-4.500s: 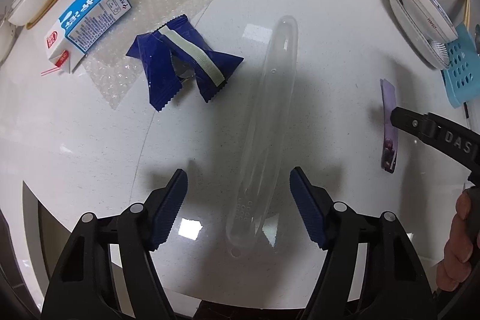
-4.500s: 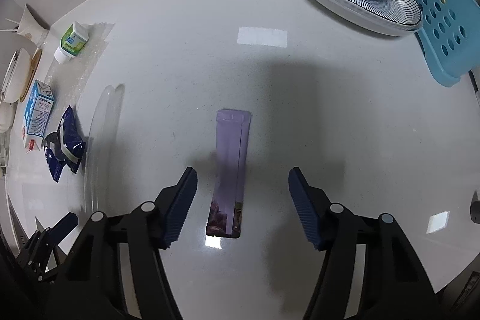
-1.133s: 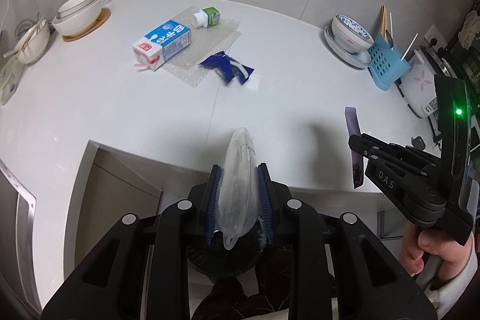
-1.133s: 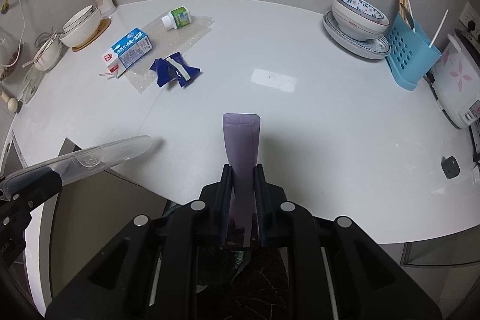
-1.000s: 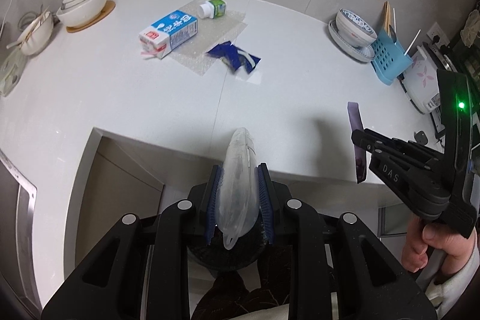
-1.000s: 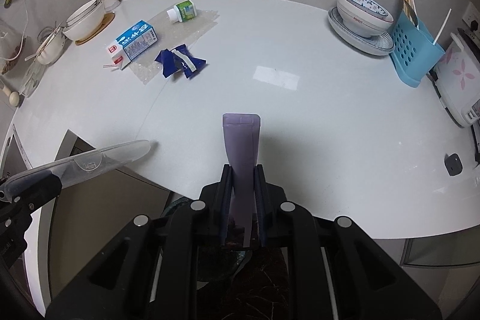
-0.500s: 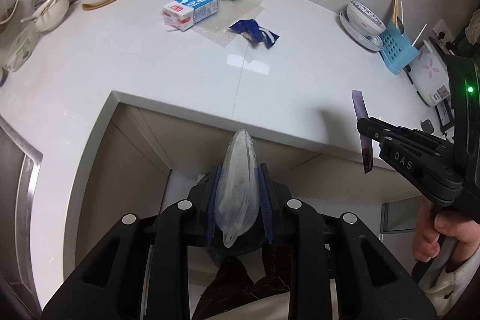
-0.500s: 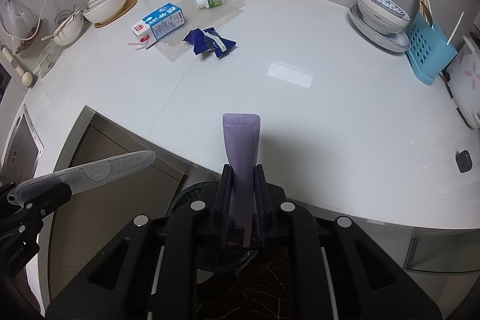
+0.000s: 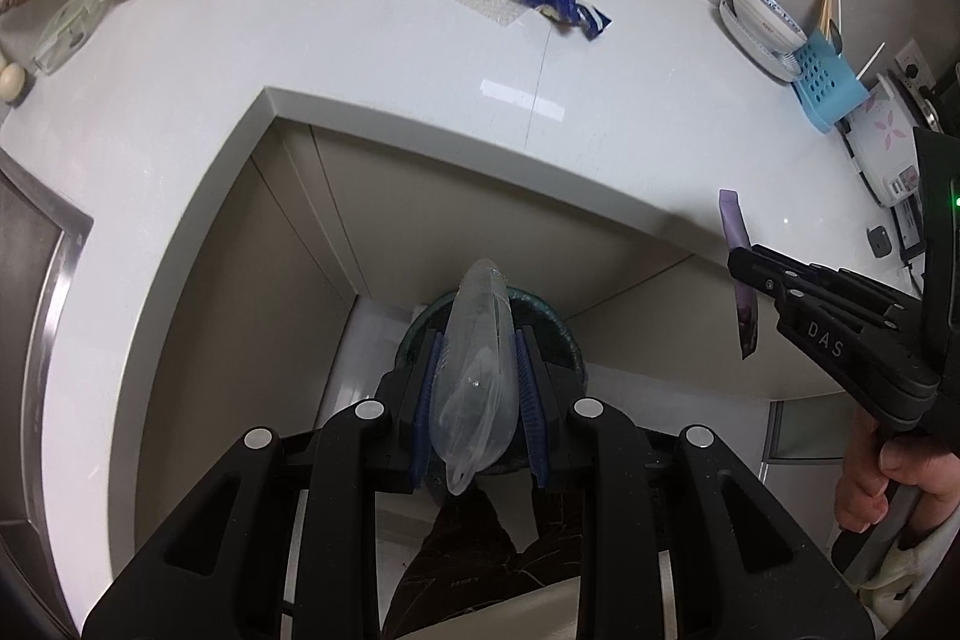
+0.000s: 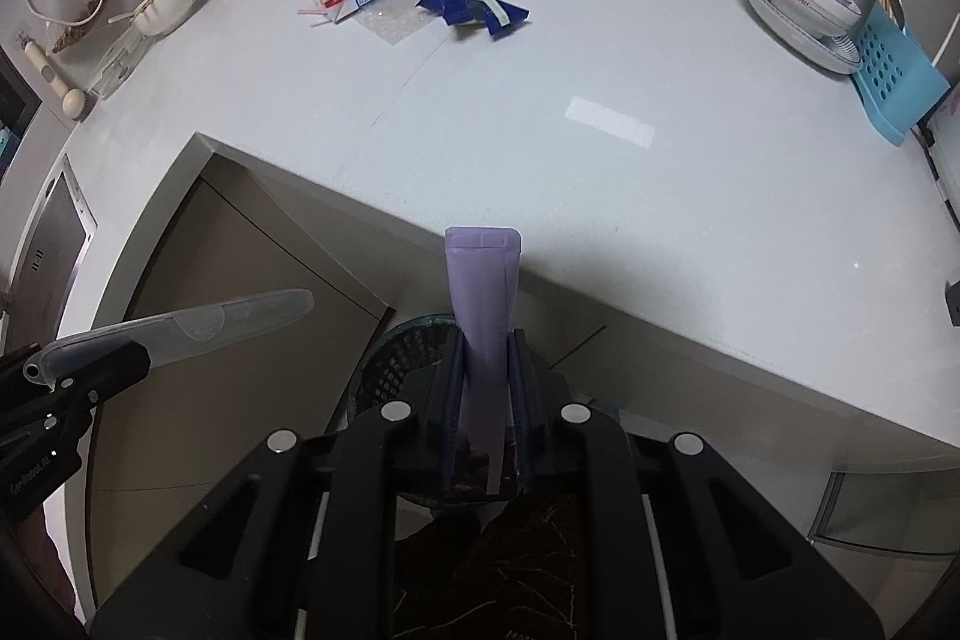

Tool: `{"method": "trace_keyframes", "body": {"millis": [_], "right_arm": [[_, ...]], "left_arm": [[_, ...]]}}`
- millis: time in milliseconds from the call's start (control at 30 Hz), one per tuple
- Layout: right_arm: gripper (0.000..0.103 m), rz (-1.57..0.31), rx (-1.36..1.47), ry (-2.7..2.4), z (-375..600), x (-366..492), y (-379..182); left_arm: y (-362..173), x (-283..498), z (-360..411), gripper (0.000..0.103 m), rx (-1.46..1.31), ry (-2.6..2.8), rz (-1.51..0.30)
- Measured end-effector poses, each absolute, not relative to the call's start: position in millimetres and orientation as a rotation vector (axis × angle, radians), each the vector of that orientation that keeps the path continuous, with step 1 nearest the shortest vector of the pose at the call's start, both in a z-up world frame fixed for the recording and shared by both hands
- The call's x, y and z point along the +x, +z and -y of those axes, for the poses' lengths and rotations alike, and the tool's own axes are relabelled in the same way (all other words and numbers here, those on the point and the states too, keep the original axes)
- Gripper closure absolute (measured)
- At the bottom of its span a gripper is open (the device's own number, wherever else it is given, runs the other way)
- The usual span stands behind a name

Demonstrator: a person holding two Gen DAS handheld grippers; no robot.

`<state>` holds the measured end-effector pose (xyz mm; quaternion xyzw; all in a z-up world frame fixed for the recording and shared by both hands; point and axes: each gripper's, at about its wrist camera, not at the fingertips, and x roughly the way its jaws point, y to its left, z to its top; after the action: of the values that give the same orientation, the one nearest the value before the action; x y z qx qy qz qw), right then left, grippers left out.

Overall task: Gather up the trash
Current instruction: 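Carry the clear tube and purple bar down over the wastebasket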

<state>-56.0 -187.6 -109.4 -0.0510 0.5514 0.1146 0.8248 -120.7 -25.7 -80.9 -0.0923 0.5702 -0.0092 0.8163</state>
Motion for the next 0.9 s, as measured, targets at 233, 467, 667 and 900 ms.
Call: {"method": "trace_keyframes", "body": {"millis": [233, 467, 667, 900], "right_arm": [[0.089, -1.177, -0.112, 0.266, 183, -65, -136], [0.089, -1.197, -0.130, 0.249, 182, -65, -163], [0.089, -1.215, -0.131, 0.252, 179, -65, -184], [0.089, -1.254, -0.117, 0.233, 188, -63, -210]], "left_arm": [[-108, -127, 25, 0.079, -0.189, -0.004, -1.236], [-147, -125, 24, 0.079, -0.188, 0.010, -1.289], [-176, -118, 27, 0.079, -0.179, 0.009, -1.320], [-210, -110, 32, 0.079, -0.152, 0.000, -1.368]]}}
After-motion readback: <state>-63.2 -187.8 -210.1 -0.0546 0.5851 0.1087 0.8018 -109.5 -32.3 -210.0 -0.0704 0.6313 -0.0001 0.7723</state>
